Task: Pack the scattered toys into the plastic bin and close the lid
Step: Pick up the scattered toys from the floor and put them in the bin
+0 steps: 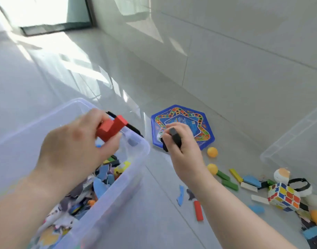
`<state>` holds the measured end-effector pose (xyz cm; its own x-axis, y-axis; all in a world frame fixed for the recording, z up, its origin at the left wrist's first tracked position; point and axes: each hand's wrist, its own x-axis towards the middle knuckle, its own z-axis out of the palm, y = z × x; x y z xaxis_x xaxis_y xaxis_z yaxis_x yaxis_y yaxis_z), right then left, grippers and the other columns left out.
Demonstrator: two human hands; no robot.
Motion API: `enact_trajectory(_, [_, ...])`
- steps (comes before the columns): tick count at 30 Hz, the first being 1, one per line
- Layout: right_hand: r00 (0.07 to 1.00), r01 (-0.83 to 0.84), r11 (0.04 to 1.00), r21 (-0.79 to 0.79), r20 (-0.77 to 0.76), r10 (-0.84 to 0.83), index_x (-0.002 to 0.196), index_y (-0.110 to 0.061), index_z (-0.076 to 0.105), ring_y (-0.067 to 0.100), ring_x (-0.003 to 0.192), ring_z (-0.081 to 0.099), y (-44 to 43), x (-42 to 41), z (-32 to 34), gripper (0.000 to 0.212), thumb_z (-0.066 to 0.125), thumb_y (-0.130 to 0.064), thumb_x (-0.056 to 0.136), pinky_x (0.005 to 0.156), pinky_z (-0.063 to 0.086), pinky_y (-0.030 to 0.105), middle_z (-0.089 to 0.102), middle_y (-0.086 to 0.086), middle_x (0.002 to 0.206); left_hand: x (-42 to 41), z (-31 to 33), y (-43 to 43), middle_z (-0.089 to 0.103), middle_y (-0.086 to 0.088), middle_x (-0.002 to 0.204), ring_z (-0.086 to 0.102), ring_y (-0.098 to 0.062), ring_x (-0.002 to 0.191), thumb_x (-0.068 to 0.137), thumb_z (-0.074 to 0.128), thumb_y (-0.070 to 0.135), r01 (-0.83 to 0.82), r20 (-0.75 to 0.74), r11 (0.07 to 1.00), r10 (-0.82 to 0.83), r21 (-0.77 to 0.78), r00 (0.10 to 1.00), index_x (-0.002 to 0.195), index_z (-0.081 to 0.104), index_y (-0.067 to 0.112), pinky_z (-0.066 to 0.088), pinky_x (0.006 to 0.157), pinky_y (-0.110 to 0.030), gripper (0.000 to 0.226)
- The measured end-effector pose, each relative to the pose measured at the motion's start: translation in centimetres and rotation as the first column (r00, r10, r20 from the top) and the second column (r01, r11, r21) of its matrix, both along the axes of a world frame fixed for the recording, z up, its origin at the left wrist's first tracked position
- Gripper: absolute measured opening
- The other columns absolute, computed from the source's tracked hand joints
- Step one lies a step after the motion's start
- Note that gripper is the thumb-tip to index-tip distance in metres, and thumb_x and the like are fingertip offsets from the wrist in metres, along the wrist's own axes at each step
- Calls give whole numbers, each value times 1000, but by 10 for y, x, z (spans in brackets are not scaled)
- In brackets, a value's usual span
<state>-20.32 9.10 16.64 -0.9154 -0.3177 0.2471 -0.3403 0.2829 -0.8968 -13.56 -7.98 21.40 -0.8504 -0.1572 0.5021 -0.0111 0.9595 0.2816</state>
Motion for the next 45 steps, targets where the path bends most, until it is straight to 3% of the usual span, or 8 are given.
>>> enact_trajectory(5, [964, -192, 978, 84, -171, 204, 88, -4, 63, 25, 99, 53, -90, 17, 23, 22, 49, -20, 81, 85, 34, 25, 56, -8, 102, 31, -44, -75, 54, -7, 82, 60, -36, 82, 85, 57, 31, -436, 417, 897, 423, -70, 804, 94, 52, 13, 37, 62, -33, 21])
enact_trajectory(9, [906, -320, 753, 575, -46, 420, 104, -12, 60, 29, 109, 51, -116, 23, 1, 22, 47, -27, 93, 92, 27, 36, 60, 6, 114, 53, -84, -94, 53, 1, 93, 52, -23, 81, 88, 52, 37, -396, 624, 915, 354, -76, 697, 98, 50, 24, 34, 61, -28, 16])
enact_trajectory(12, [910, -351, 693, 630, 56, 411, 118, -19, 56, 24, 116, 47, -107, 22, -5, 32, 52, -34, 90, 102, 24, 34, 59, 2, 121, 66, -100, -100, 54, 3, 124, 55, -18, 107, 86, 57, 37, -357, 742, 934, 237, 3, 627, 124, 46, 30, 36, 69, -25, 40])
enact_trajectory(18, [924, 2, 959, 282, -367, 106, 88, -8, 70, 11, 84, 58, -42, 12, -18, 28, 51, -26, 79, 82, 38, 19, 67, -3, 84, 51, -75, -90, 63, 6, 113, 56, -17, 104, 90, 53, 24, -334, 627, 887, 67, 320, 776, 105, 58, 38, 35, 79, -26, 21])
enact_trajectory(24, [943, 21, 752, 659, 236, -234, 107, -16, 61, 17, 97, 54, 94, 18, -102, 20, 55, -13, 89, 76, 33, 19, 57, 3, 107, 19, -15, -16, 51, 54, 65, 47, 33, 72, 81, 64, 28, 134, 266, 894, -266, 428, 926, 70, 52, 49, 31, 64, 11, 26])
enact_trajectory(30, [800, -129, 635, 762, 458, -386, 129, -14, 45, 18, 120, 47, 129, 41, -154, 45, 54, -33, 90, 96, 39, 25, 46, 4, 133, -17, -40, 81, 70, 15, 87, 55, 1, 87, 80, 42, 36, 552, 368, 791, -611, 263, 701, 93, 69, 23, 43, 78, -11, 33])
enact_trajectory(38, [908, -139, 428, 893, 288, -305, 122, -8, 41, 25, 121, 40, 108, 35, -176, 40, 43, -35, 92, 94, 37, 32, 44, 9, 128, -29, -176, 143, 61, 1, 118, 55, -12, 108, 89, 52, 20, 178, 682, 884, -451, 433, 576, 114, 60, 17, 40, 94, -21, 27])
enact_trajectory(45, [914, -41, 647, 762, 290, -284, 94, -19, 46, 23, 114, 41, 133, 26, -184, 7, 51, -20, 88, 92, 34, 25, 48, 6, 121, -40, -226, 136, 32, 1, 144, 35, -18, 131, 90, 52, 27, 36, 774, 944, -290, 328, 562, 139, 31, 17, 31, 104, -26, 54])
